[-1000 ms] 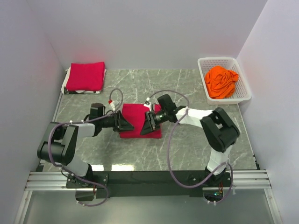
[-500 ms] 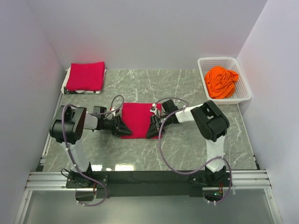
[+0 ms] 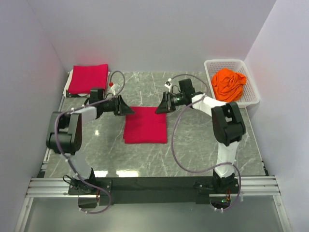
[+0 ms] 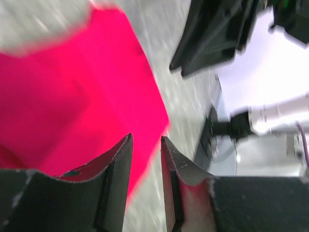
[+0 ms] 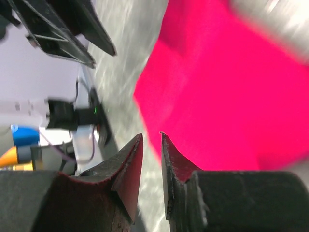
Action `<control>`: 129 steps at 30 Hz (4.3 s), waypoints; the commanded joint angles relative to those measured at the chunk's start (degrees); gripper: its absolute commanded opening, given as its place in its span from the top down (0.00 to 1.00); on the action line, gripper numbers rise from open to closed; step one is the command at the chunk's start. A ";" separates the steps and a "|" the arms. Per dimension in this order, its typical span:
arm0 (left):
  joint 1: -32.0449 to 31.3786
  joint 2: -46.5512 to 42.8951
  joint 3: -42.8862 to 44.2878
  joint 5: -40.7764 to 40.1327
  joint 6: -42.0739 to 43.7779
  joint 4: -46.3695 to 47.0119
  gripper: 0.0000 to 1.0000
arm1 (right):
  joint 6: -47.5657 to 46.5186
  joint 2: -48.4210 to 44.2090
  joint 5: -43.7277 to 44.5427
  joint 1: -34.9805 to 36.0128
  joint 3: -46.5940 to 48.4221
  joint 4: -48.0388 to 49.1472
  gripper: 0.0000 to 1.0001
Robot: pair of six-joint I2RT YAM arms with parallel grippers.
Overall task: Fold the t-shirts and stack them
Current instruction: Fold the tshirt, then neatly place the folded tshirt to the corner
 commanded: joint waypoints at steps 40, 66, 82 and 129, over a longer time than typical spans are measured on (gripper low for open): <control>32.63 -17.66 1.55 -14.32 -4.05 -21.78 0.07 | -27.34 -4.64 62.80 38.55 12.00 -15.11 0.57; 34.66 -18.44 -1.42 -16.79 -2.19 -21.91 0.11 | -26.74 14.09 62.03 44.46 18.42 -16.16 1.00; 22.37 -19.07 -21.64 -14.32 -17.47 6.30 0.00 | -21.73 -0.41 47.87 35.23 12.35 -8.70 1.00; -3.04 15.12 -6.79 -32.08 -37.26 25.47 0.41 | -12.23 -1.64 44.44 33.47 12.53 -3.25 1.00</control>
